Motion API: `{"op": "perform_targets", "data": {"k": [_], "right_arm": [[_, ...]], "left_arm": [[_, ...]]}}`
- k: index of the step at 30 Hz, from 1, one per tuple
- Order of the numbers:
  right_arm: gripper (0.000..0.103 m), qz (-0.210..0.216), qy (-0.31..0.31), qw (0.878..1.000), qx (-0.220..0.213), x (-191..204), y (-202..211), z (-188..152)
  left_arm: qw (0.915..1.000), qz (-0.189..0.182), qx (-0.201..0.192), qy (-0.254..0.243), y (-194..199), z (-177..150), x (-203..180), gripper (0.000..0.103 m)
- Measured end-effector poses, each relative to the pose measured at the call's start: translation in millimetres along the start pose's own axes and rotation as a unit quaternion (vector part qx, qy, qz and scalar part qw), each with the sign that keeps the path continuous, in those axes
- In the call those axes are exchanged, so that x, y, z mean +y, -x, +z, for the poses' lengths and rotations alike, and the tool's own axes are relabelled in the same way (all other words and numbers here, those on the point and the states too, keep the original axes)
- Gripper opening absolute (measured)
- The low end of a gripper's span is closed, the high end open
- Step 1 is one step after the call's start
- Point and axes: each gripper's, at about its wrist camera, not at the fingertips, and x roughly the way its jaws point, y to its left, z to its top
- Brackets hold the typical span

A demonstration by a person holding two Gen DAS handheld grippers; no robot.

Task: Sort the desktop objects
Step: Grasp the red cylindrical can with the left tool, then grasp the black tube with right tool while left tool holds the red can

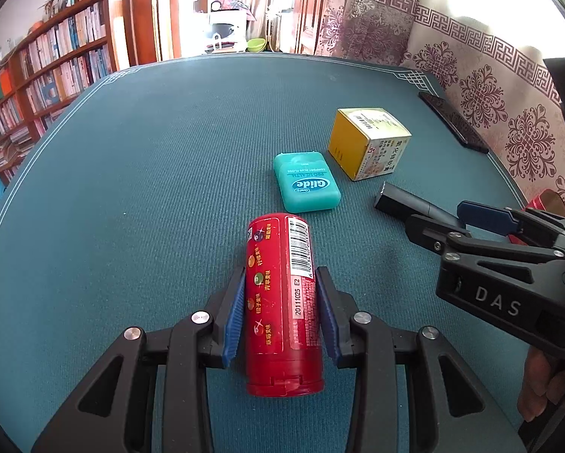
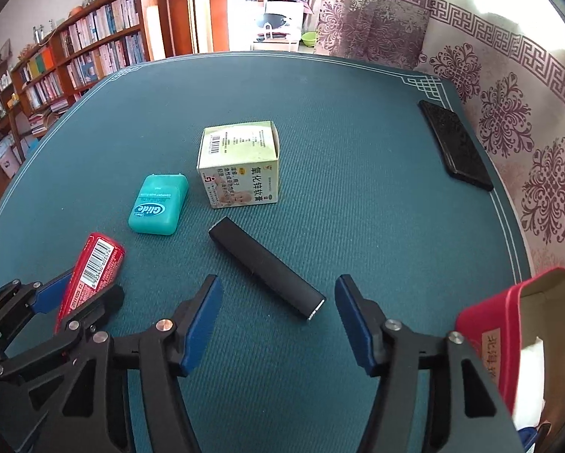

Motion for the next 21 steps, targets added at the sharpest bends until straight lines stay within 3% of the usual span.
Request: {"op": "perform_targets", "data": {"k": [7, 17, 21], "right_arm": [[0.053, 0.005, -0.010, 1.000, 0.001, -1, -15, 3], [0.023, 0.000, 0.009, 1.000, -0.007, 16, -7, -4], [0.022, 0.008, -0.005, 1.000, -0.004, 15, -5, -7]], "left_arm": [[1.0000, 0.001, 0.001, -0.001, 0, 0, 0, 0.039], [1.0000, 0.002, 0.001, -0.002, 0, -1, 1, 0.039], [1.0000, 0.002, 0.001, -0.001, 0, -1, 0, 0.039]]}}
